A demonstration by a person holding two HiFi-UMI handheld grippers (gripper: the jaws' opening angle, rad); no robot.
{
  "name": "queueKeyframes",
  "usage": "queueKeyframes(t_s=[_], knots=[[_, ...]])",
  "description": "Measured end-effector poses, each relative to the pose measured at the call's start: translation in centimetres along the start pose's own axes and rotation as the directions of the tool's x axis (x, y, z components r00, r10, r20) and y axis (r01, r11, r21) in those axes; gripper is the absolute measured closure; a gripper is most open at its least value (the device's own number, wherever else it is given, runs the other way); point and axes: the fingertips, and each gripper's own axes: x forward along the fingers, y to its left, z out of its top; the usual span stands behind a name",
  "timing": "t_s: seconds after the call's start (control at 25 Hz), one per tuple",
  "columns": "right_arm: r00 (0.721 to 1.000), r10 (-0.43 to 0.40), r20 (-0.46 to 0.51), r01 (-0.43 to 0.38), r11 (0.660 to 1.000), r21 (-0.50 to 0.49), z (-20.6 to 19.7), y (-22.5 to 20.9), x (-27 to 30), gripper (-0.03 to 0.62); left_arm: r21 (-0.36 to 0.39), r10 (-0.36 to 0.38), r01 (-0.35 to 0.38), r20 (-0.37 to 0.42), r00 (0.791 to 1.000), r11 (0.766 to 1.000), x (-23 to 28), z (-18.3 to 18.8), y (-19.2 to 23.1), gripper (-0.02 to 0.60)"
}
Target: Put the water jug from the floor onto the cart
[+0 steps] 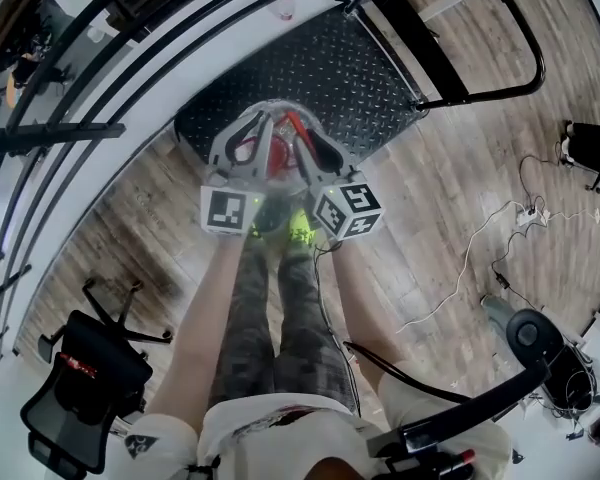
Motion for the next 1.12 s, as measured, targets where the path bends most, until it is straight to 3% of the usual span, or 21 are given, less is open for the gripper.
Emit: queueKeyframes(t_s=[0.52,0.72,0.84,1.0,1.12], knots=[[0.996,-0.091,-0.002,0.091,0.996,-0.003,0.4,-4.4,-2.1,0.507,-0.001,-0.037,0.037,-0.007,0.999,0.999,1.5,1.0,-2.7,0.568],[0.985,-0.167,0.028,0.169,0.982,-0.084,0.8,-5.9,-2.7,0.507,-0.008,-0.049,0.049,-0.014,0.999,0.999,1.9,1.3,-3.5,0.568],[0.987,-0.155,0.052,0.161,0.977,-0.139,1.8,-5.5,-2.9,0.507,-0.006,-0.054,0.053,-0.013,0.998,0.999,2.0,1.6,-3.7,0.568],[0.989,-0.143,0.040,0.147,0.980,-0.131,2.0,-5.5,-2.9,0.496,-0.002,-0.065,0.065,-0.009,0.998,0.998,2.0,2.3,-4.0,0.568],[0.982,-0.186,0.044,0.190,0.967,-0.170,2.2,-6.1,-3.0,0.496,0.003,-0.071,0.071,-0.012,0.997,0.997,2.1,2.5,-3.9,0.568]])
